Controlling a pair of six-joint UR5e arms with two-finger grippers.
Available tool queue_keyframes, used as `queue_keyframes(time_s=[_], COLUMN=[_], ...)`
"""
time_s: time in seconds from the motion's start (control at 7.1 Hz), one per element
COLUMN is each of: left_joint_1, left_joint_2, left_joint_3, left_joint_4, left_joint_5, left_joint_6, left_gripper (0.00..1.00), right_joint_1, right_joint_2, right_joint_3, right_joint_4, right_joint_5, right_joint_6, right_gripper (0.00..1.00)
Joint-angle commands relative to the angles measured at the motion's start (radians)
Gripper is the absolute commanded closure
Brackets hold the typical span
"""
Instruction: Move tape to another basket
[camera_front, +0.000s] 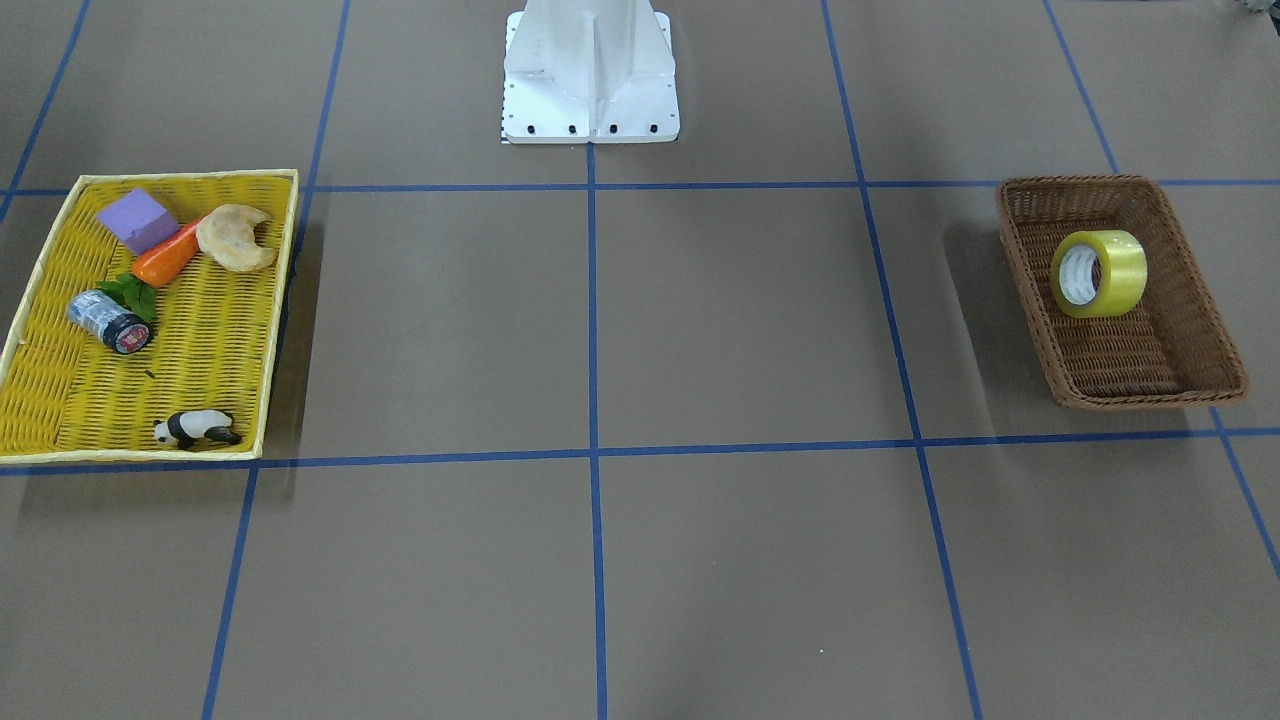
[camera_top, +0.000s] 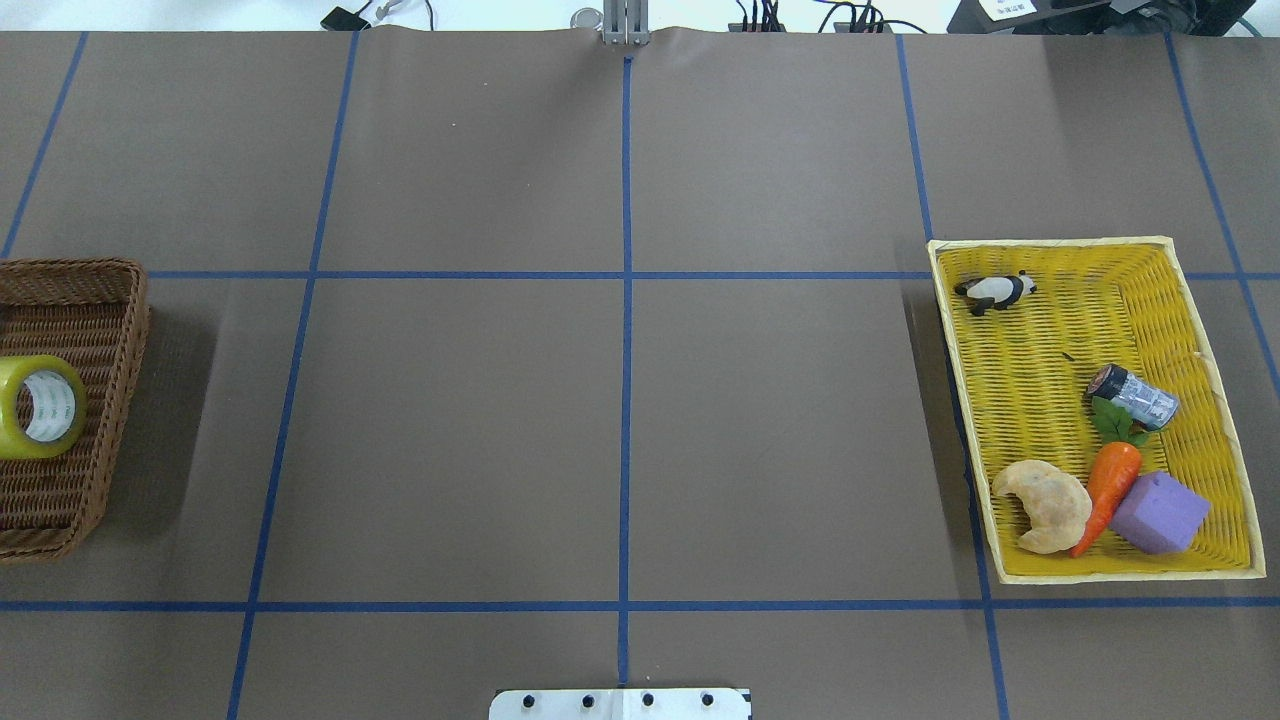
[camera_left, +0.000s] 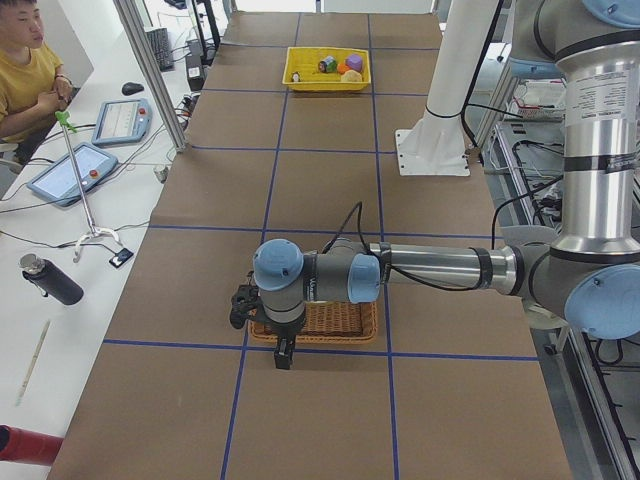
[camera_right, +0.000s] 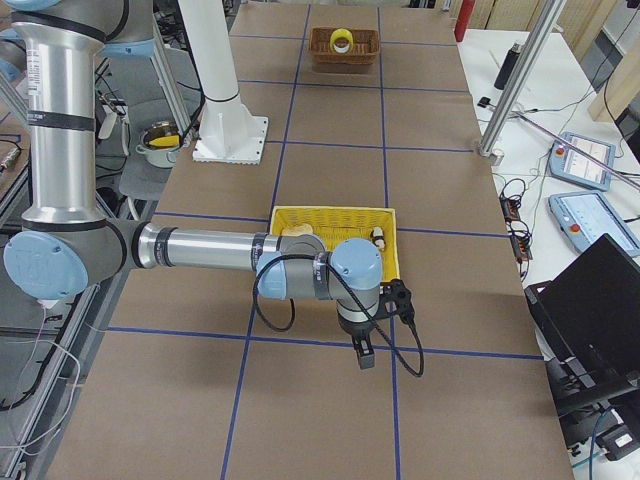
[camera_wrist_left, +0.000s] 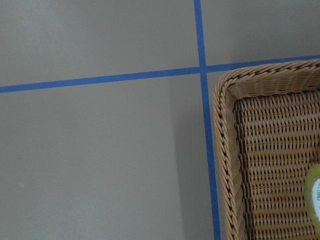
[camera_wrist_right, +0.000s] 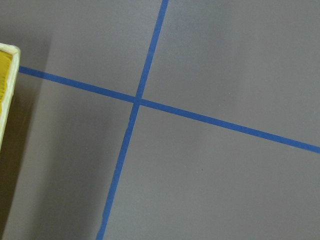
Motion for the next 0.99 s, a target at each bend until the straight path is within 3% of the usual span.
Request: queue_keyframes(time_s=[0.0,0.85], left_joint_1=[0.0,0.0], left_joint_2=[0.0,0.0], left_joint_3=[0.0,-0.008], left_joint_4=[0.0,0.0], left_joint_5=[-0.001,-0.001], left_joint_6=[0.0,0.0], left_gripper=[0.01,0.01], right_joint_1=[0.0,0.0], right_joint_2=[0.0,0.002], right_joint_3=[0.0,-0.002], right_joint_4=[-0.001,-0.001], right_joint_5=[0.003,0.003], right_joint_6=[0.0,0.0], right_gripper=[0.0,0.0])
